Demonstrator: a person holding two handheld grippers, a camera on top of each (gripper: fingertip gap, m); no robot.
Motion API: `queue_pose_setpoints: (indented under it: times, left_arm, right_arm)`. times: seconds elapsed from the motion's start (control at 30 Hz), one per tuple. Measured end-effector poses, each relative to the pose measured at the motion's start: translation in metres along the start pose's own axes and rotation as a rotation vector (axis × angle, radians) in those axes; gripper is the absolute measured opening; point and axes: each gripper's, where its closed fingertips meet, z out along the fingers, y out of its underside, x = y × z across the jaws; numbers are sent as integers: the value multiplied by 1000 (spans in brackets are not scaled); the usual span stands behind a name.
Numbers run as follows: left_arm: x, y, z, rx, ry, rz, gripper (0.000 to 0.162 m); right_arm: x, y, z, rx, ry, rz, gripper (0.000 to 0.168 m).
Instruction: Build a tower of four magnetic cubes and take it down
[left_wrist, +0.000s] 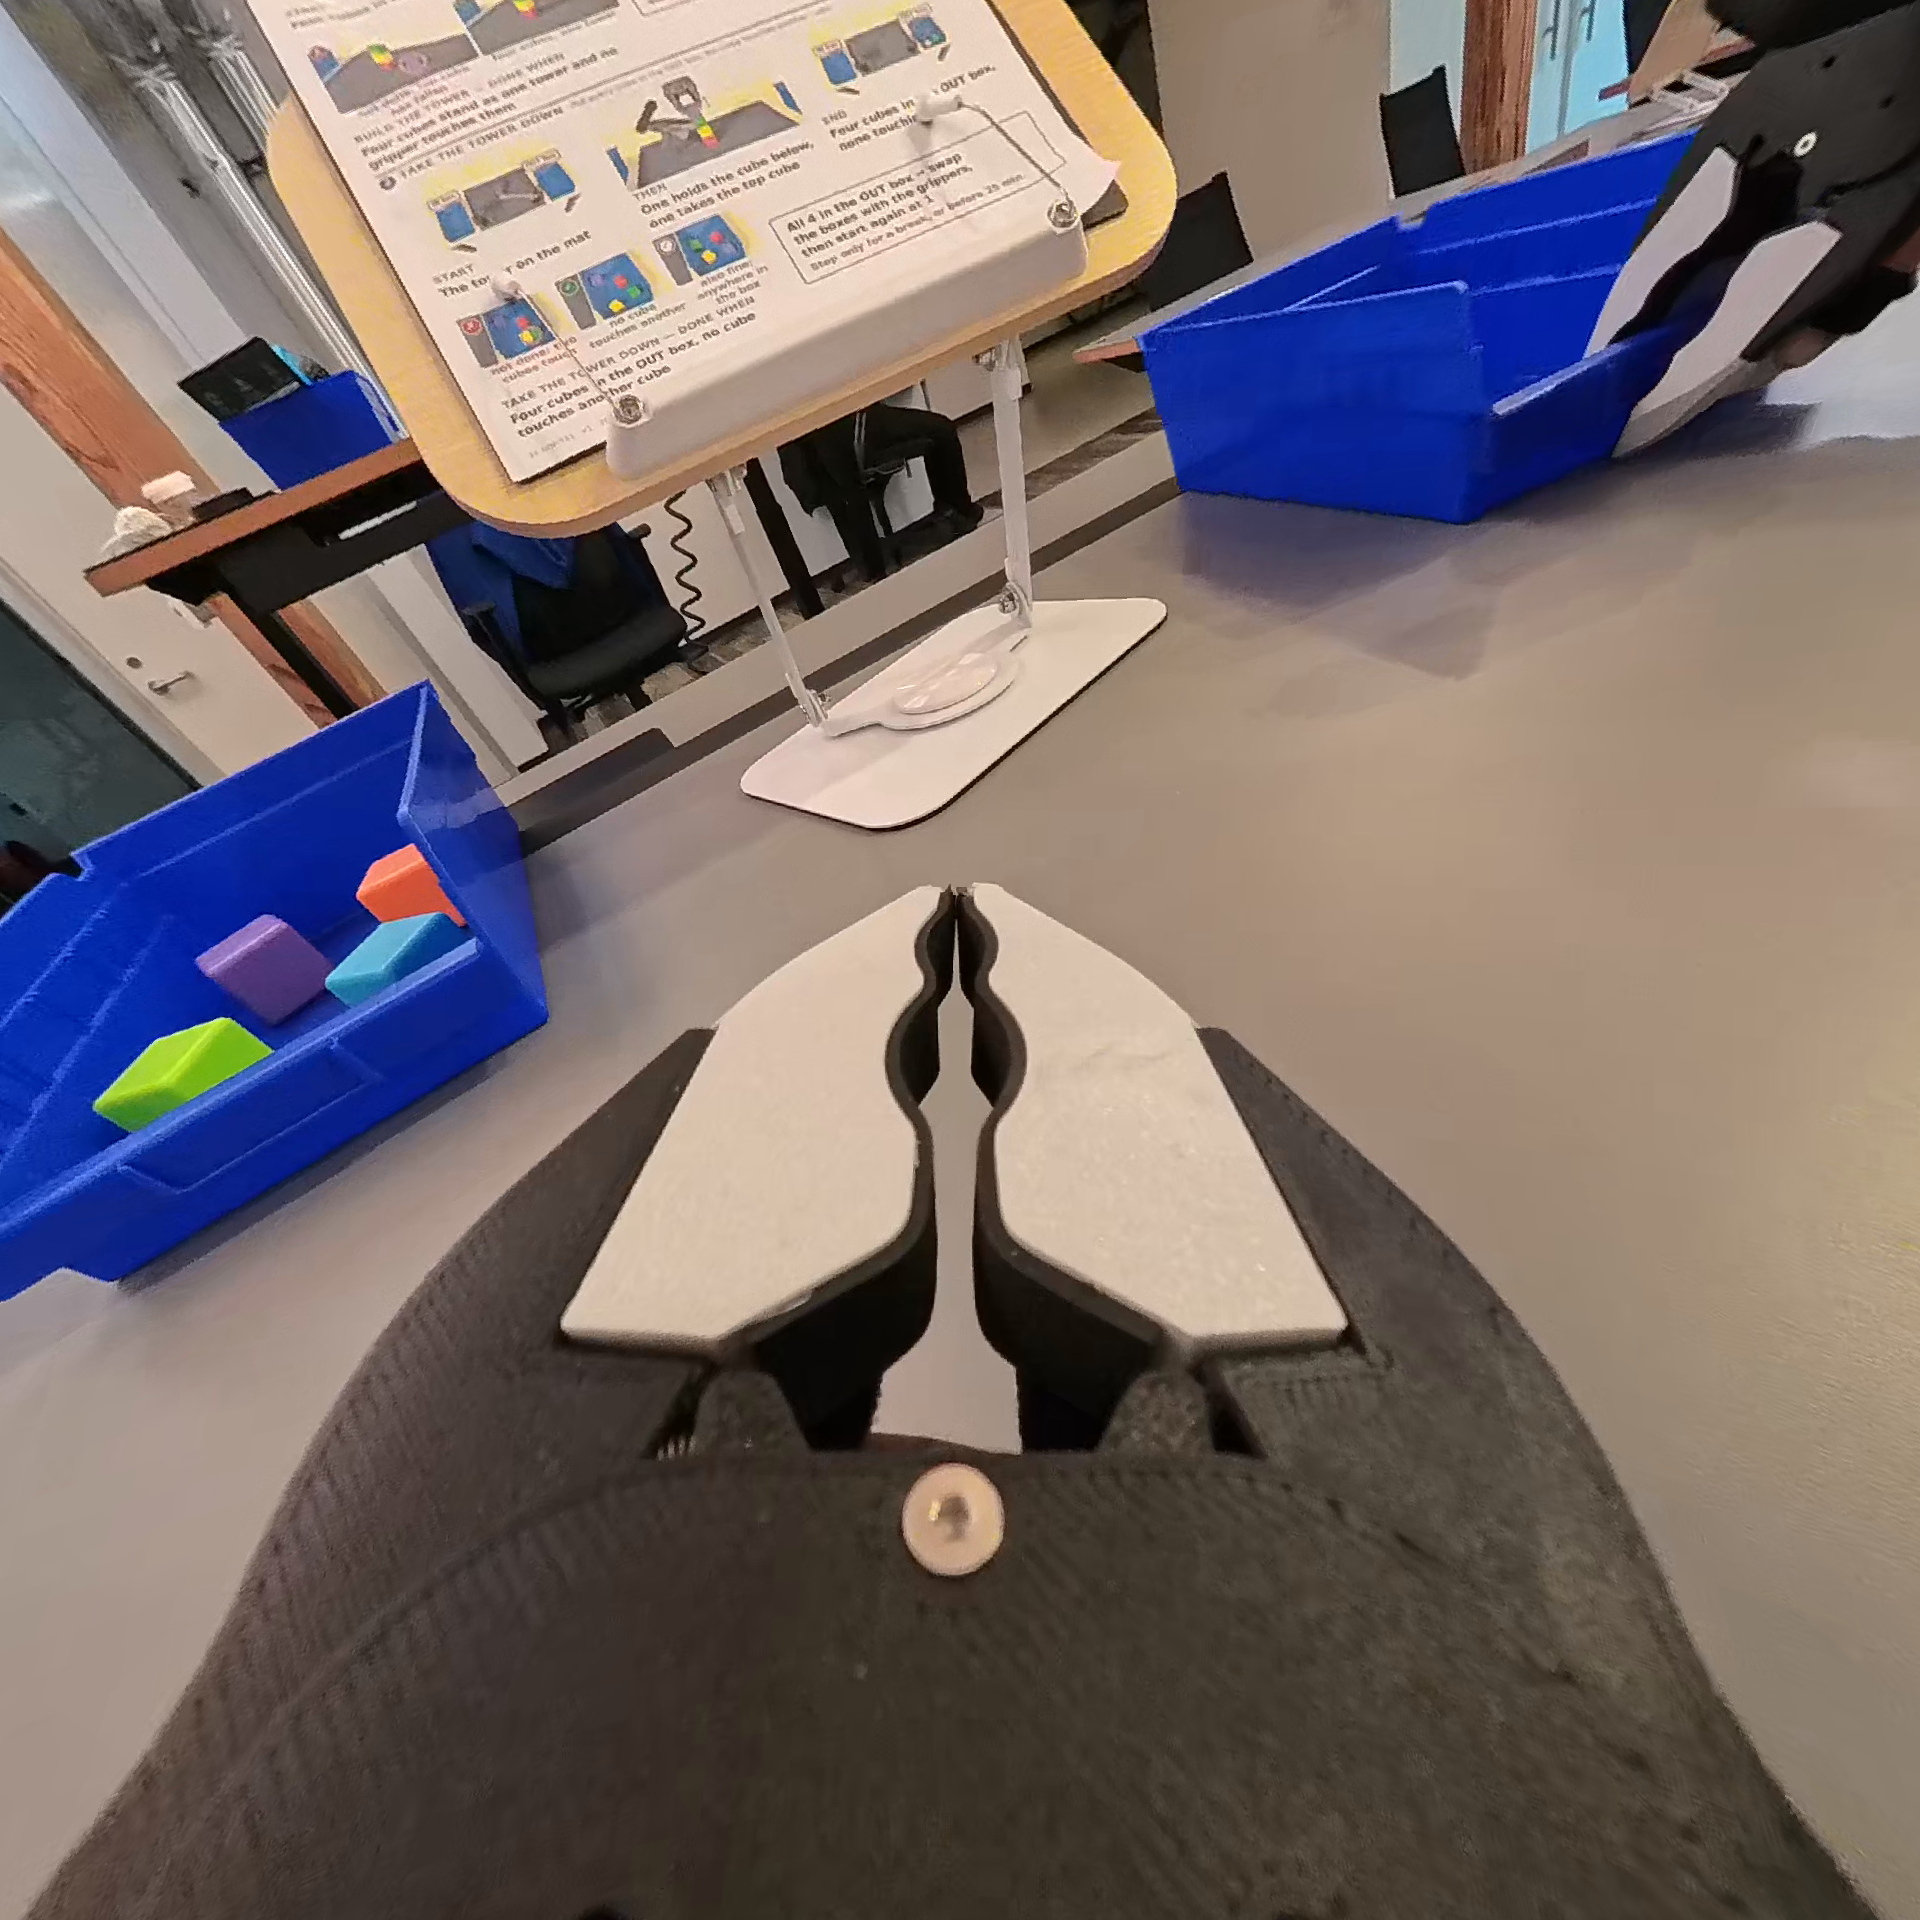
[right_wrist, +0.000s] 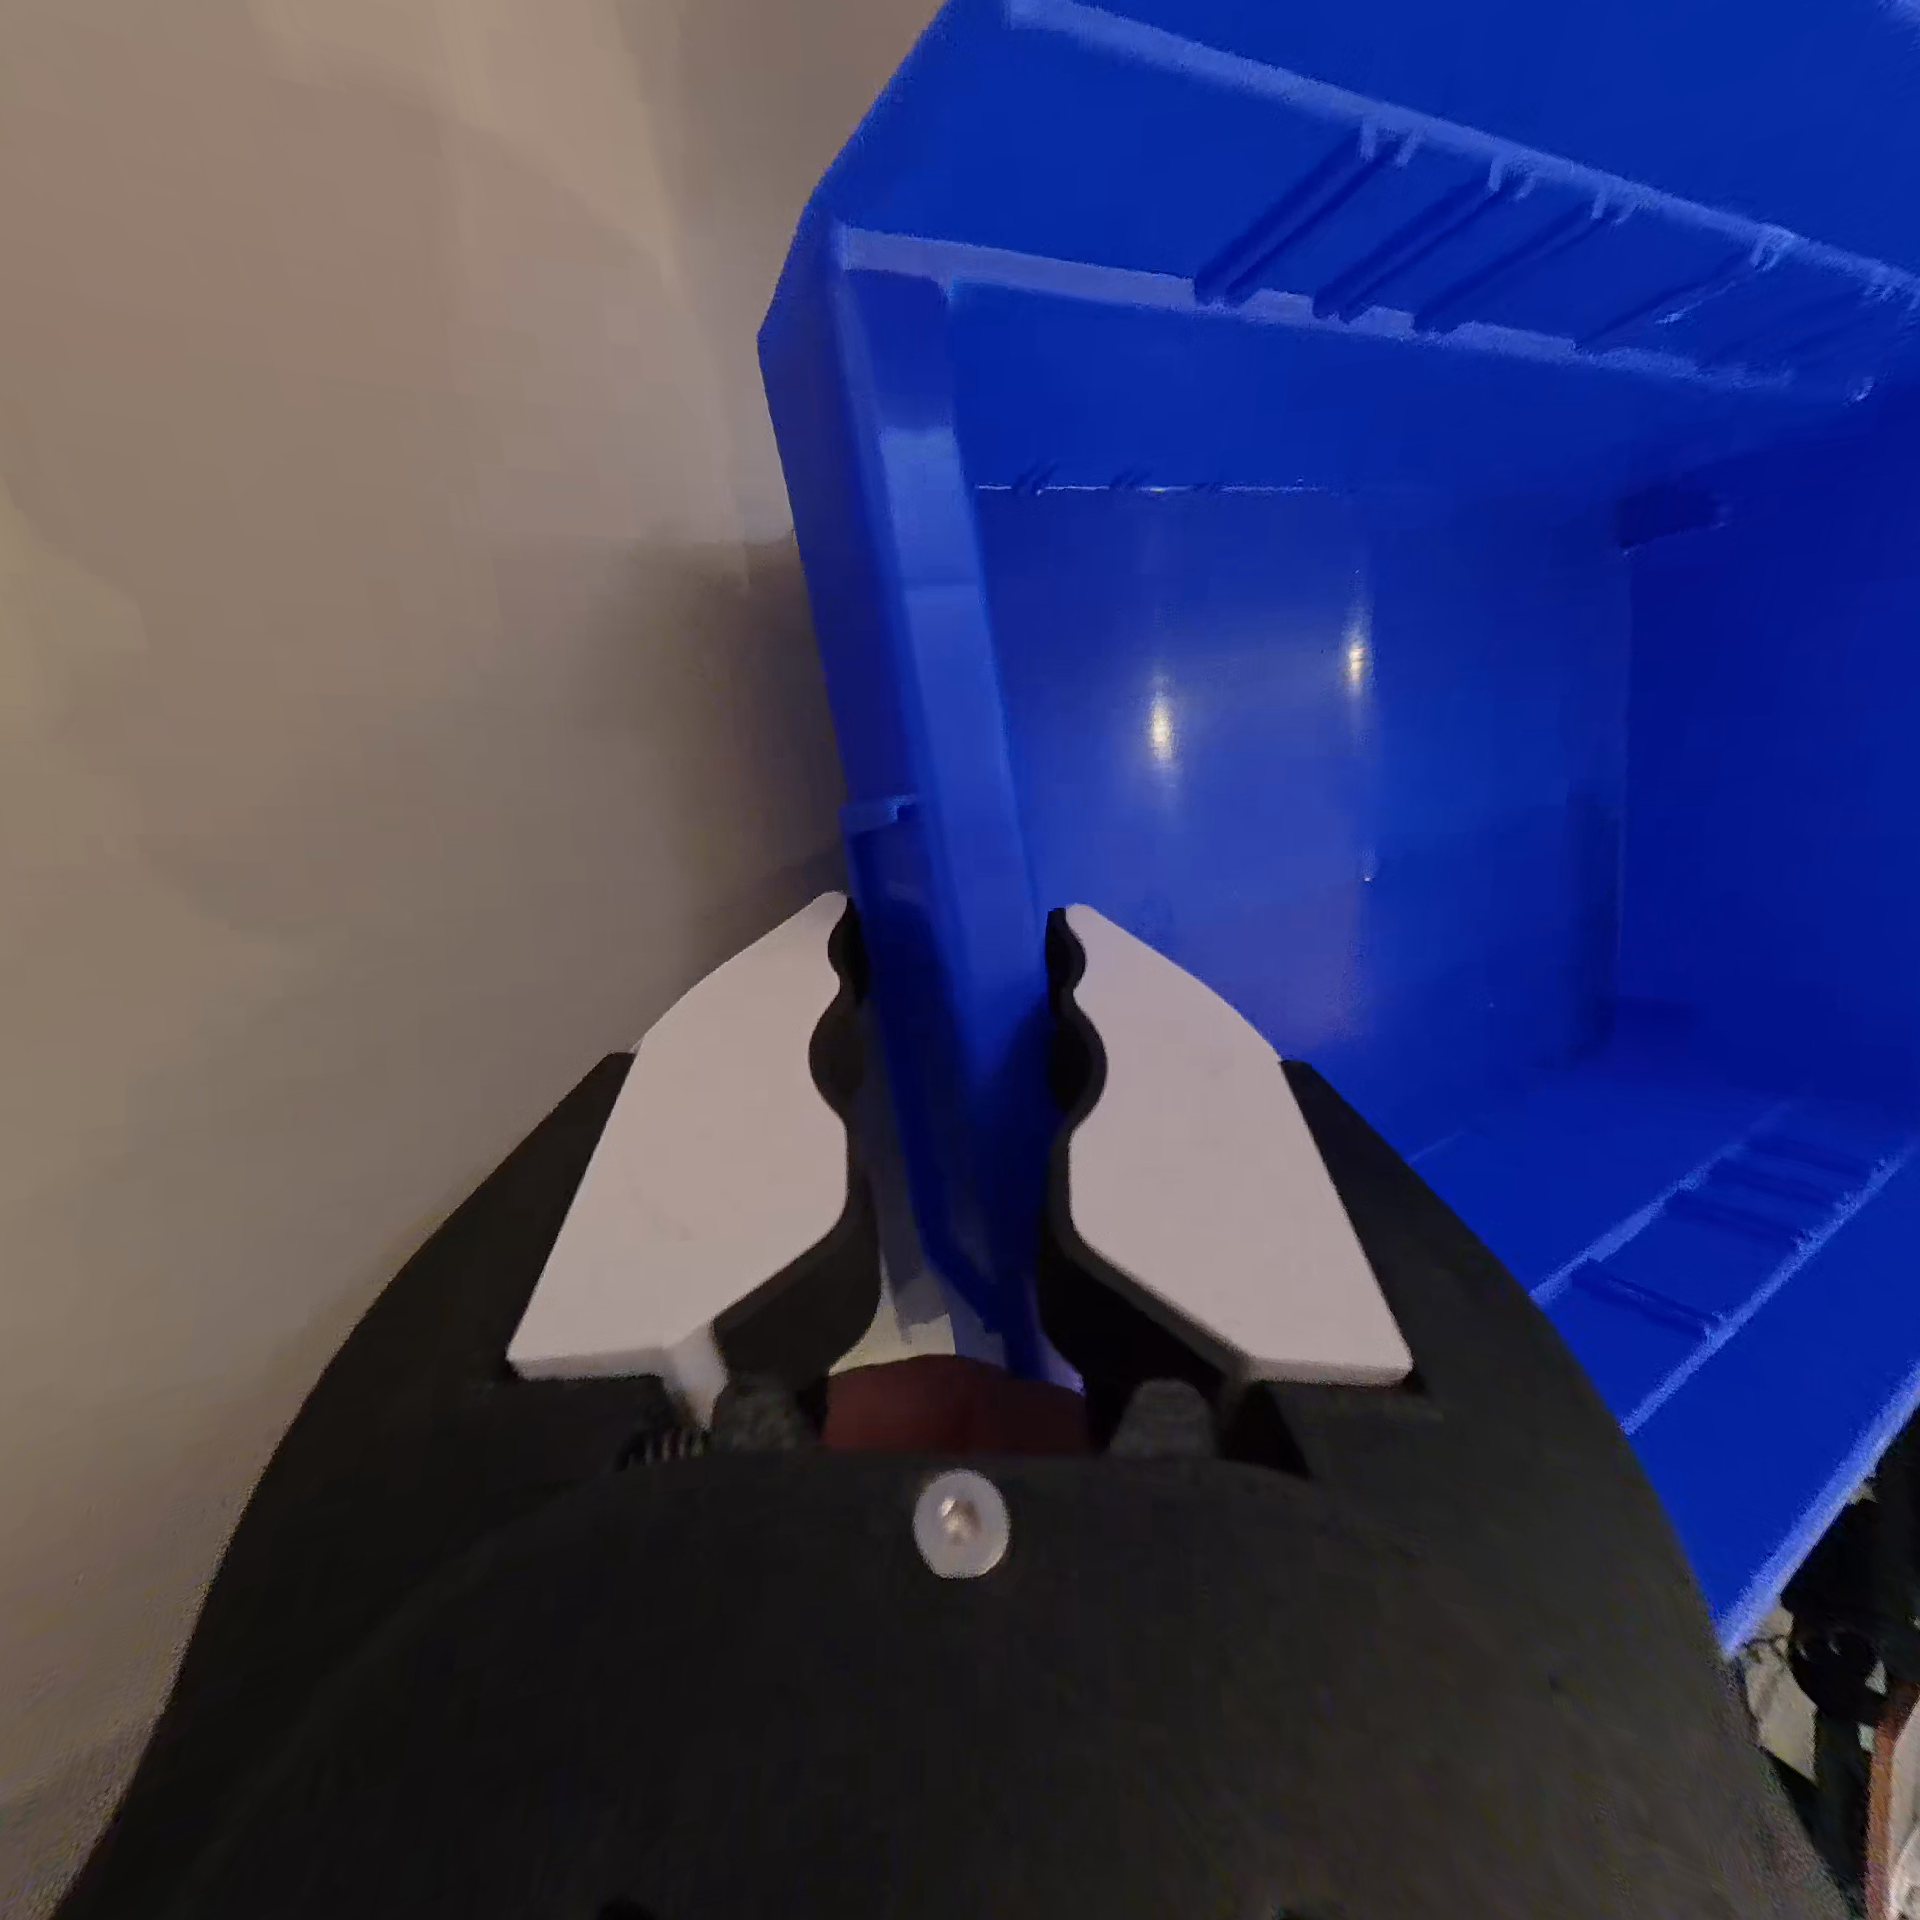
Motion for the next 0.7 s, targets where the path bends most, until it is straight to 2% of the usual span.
queue_pose_setpoints:
  times: [0.23,0.7]
  left_arm:
    - [-2,1,2,-7,-9,7,0]
    - [-5,3,3,-13,-22,6,1]
  right_arm:
    - [11,0,7,62,-48,-135,34]
    - [33,-3,20,65,-50,-98,35]
